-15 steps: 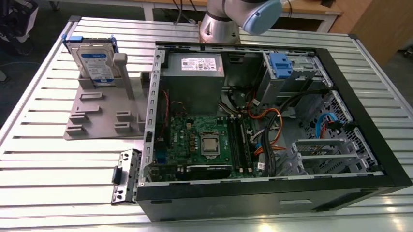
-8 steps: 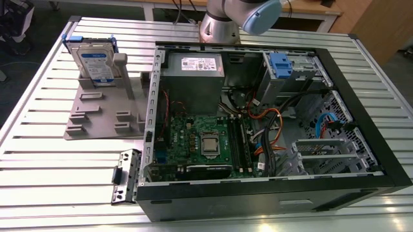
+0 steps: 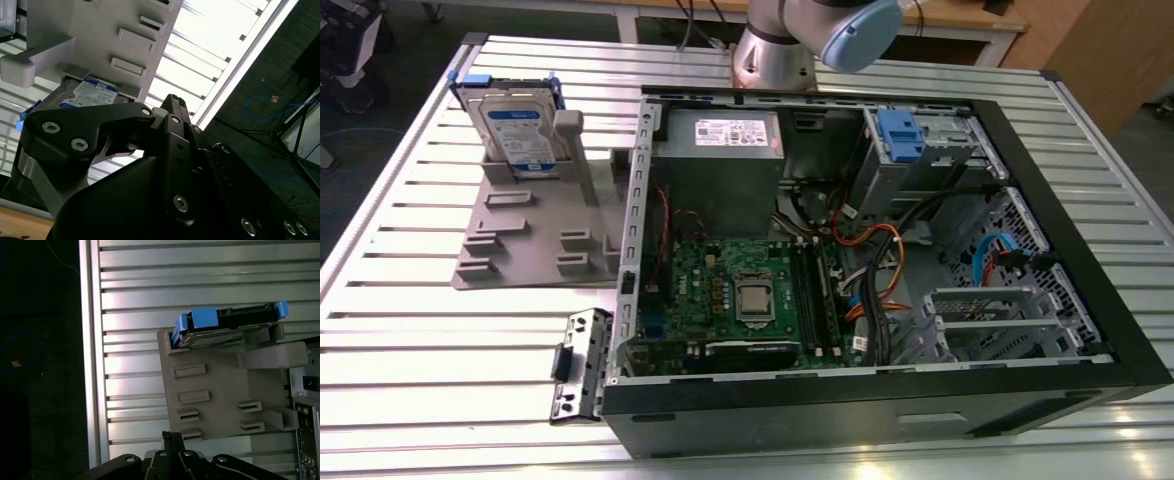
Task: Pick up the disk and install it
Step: 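Reach for the disk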
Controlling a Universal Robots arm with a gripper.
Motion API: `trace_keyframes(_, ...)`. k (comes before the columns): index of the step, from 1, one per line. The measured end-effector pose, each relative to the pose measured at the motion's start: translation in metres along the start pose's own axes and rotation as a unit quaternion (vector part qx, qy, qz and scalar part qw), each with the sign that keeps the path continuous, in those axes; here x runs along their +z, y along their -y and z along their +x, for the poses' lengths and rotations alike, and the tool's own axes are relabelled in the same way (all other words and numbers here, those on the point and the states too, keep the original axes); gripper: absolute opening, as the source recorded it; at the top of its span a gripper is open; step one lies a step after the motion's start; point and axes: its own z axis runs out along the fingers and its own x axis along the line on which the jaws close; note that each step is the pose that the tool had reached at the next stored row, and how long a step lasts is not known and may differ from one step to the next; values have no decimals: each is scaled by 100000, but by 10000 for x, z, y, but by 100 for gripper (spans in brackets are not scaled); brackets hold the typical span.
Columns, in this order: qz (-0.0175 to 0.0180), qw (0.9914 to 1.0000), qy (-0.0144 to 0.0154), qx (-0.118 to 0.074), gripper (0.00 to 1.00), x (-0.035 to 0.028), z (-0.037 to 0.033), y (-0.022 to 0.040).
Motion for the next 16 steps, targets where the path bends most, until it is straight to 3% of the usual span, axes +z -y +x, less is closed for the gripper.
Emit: trace_keyframes(16, 0, 100000, 0, -2, 10, 7, 157, 12)
